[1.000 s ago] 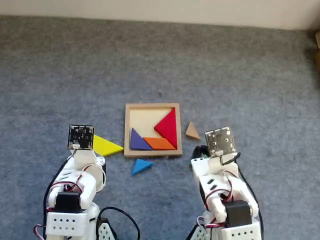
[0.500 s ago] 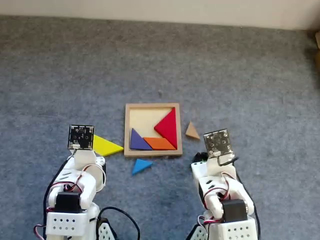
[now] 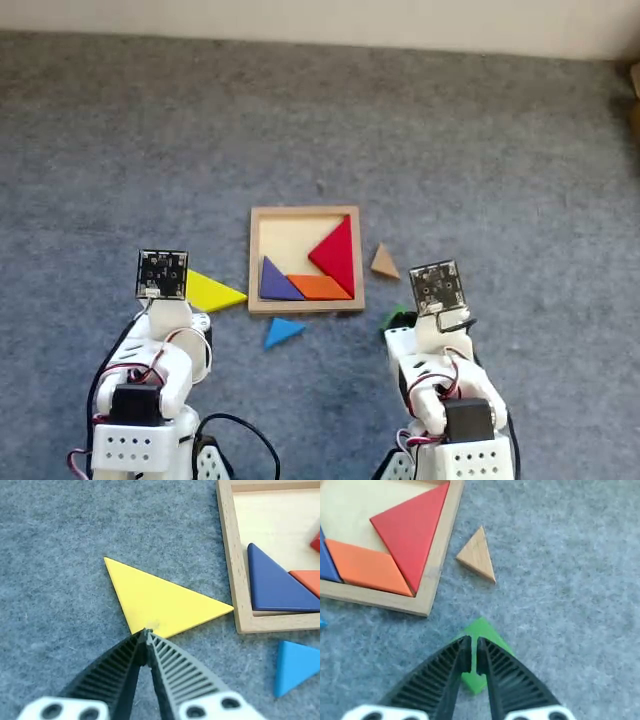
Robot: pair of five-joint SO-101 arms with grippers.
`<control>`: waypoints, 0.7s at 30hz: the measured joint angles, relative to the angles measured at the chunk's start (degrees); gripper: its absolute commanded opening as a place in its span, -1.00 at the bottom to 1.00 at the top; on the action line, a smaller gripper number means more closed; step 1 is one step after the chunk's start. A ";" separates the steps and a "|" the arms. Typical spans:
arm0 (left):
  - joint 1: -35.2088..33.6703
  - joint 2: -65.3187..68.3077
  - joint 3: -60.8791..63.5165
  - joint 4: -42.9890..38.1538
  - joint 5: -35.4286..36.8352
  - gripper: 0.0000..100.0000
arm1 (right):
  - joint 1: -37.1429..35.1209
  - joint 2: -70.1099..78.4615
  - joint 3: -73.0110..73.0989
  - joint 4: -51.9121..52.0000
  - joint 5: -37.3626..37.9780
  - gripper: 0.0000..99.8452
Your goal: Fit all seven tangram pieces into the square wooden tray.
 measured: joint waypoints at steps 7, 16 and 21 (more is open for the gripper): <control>0.00 0.00 0.00 0.00 0.00 -0.98 | 0.00 0.00 0.00 0.00 0.00 -0.94; -1.32 0.00 -1.49 3.78 -0.44 -0.98 | 0.00 0.00 0.00 0.00 0.00 -0.94; -4.75 0.00 -10.90 3.78 -3.60 -0.88 | 0.00 0.00 0.00 0.00 0.00 -0.94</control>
